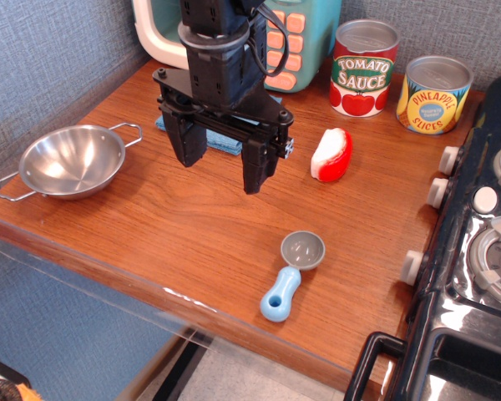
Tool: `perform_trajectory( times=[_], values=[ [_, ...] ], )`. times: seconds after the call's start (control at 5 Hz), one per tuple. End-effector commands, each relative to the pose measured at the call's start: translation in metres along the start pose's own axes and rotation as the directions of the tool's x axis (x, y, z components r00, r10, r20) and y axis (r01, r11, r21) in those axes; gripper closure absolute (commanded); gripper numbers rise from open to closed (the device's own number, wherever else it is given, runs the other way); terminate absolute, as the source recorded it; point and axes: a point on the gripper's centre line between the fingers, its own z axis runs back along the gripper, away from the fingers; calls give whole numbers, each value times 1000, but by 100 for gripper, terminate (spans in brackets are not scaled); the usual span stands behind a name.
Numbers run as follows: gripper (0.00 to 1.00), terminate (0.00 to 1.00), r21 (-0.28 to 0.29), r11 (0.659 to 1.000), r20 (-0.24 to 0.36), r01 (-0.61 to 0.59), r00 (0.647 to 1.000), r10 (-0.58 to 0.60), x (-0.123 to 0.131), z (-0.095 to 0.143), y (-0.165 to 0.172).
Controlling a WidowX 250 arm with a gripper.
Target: Move the silver bowl closer to the large spoon.
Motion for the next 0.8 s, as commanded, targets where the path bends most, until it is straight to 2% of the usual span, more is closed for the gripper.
perform_trajectory(
  times=[0.0,0.2,0.4,0.6],
  values=[
    [0,0,0,1000,0,0,1000,0,0,0,0],
    [0,0,1,998,-13,-55,998,55,0,-8,21],
    [0,0,7,996,0,-88,996,88,-3,-10,45],
    [0,0,47,991,36,-123,992,121,-11,-12,81]
  ],
)
